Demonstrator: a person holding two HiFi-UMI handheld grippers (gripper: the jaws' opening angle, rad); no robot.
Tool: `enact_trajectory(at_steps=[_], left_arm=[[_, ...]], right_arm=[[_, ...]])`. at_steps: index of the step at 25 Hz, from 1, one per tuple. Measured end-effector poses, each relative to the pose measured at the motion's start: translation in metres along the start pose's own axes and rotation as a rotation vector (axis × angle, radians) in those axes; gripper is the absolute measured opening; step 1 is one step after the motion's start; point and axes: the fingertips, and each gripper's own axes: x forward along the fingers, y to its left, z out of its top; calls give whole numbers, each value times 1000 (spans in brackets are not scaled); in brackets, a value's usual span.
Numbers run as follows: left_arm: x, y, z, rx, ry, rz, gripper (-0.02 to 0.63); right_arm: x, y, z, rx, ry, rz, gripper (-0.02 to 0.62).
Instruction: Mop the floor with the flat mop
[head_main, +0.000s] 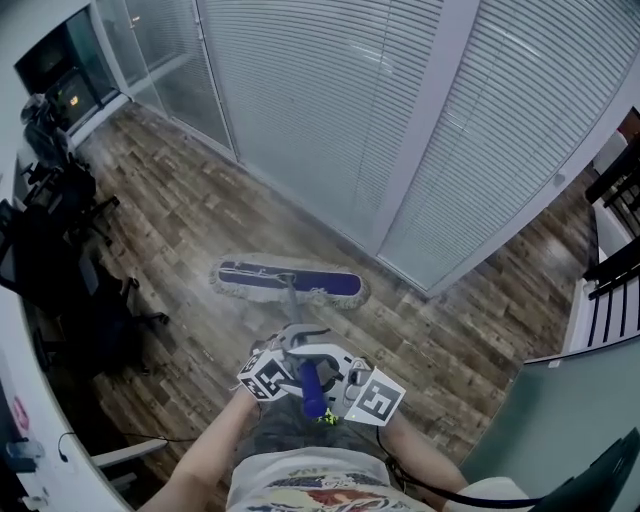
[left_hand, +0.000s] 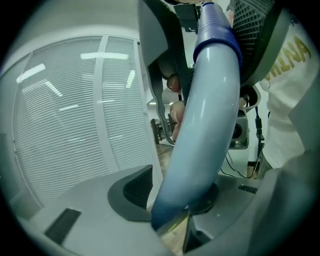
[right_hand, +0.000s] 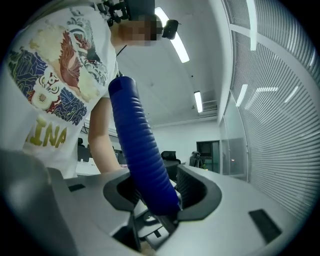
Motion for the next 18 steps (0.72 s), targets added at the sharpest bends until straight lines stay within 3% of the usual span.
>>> enact_trajectory(at_steps=[4,13,18], left_arm=[[-2,70,-8,-15,-21,22,109],[-22,230,-27,-35,-69,14,114],[-32,298,-46,-37,-67,7,115]], right_arm=[[34,-69,28,26,-191,-62,179],[123,-208,30,7,-195,-81,179],[166,-265,23,5,-190,-99,179]])
